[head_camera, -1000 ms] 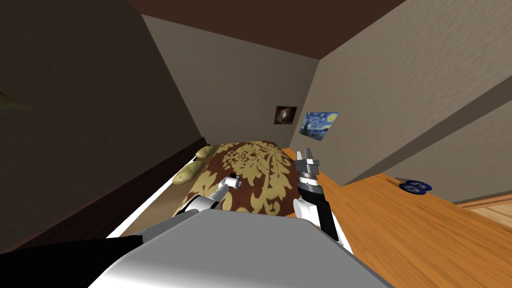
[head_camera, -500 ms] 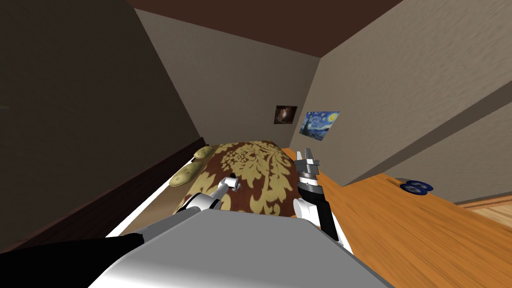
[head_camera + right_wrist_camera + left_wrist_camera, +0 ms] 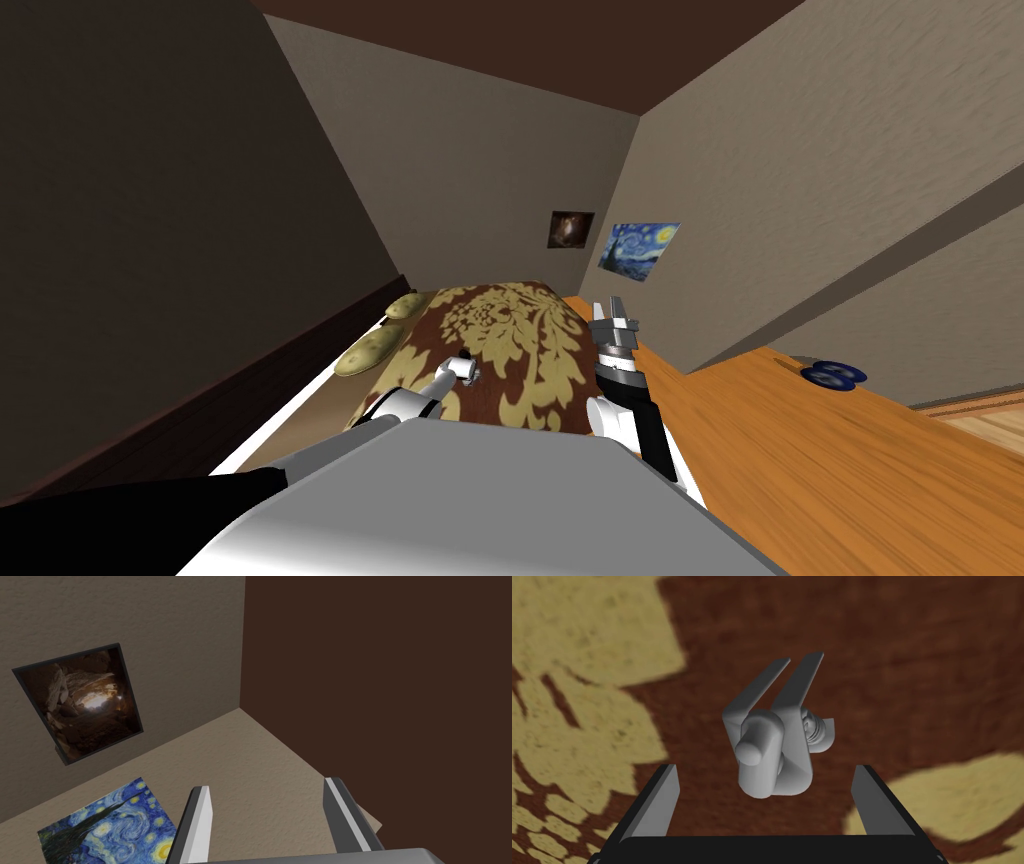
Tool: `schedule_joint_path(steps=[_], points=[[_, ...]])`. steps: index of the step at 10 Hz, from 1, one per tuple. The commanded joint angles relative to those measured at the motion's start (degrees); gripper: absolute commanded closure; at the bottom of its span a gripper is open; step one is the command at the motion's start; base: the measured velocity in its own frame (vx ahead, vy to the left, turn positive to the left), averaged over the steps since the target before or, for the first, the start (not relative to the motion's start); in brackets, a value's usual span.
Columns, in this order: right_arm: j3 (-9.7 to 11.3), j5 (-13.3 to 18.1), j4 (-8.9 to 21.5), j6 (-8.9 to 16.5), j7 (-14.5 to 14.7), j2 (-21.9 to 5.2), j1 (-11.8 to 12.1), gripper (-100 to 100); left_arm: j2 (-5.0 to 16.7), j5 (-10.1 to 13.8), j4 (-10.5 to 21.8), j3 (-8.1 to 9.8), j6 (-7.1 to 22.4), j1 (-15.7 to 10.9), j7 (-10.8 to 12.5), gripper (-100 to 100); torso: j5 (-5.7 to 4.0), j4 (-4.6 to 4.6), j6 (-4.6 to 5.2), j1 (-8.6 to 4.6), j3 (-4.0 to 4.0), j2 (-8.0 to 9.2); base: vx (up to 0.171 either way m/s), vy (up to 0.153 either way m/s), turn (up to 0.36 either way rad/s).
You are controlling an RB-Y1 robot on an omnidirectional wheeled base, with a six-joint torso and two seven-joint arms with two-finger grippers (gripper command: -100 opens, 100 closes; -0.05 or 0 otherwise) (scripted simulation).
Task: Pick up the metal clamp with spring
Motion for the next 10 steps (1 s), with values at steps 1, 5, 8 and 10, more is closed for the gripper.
schedule_joint_path(steps=[1, 5, 8, 10], points=[[0.0, 0.0, 0.0, 0.0, 0.0, 0.0, 0.0, 0, -0.2, -0.2, 1.0, 0.16, -1.7, 0.6, -0.1, -100, 0.00, 0.00, 0.00, 0.00, 0.00, 0.00, 0.069, -0.002, -0.009], [0.0, 0.0, 0.0, 0.0, 0.0, 0.0, 0.0, 0, -0.5, -0.4, 2.6, 0.34, -3.6, 0.8, -0.2, 100, 0.00, -0.01, 0.00, 0.01, -0.01, 0.00, 0.050, 0.006, -0.006], [0.0, 0.0, 0.0, 0.0, 0.0, 0.0, 0.0, 0, -0.5, -0.4, 2.6, 0.37, -3.6, 0.8, -0.1, 100, 0.00, 0.02, 0.04, -0.01, 0.07, 0.13, 0.000, 0.000, 0.000], [0.0, 0.0, 0.0, 0.0, 0.0, 0.0, 0.0, 0, -0.5, -0.4, 2.6, 0.35, -3.6, 0.8, -0.2, 0, 0.00, 0.03, 0.02, -0.01, 0.08, 0.15, 0.000, 0.000, 0.000]])
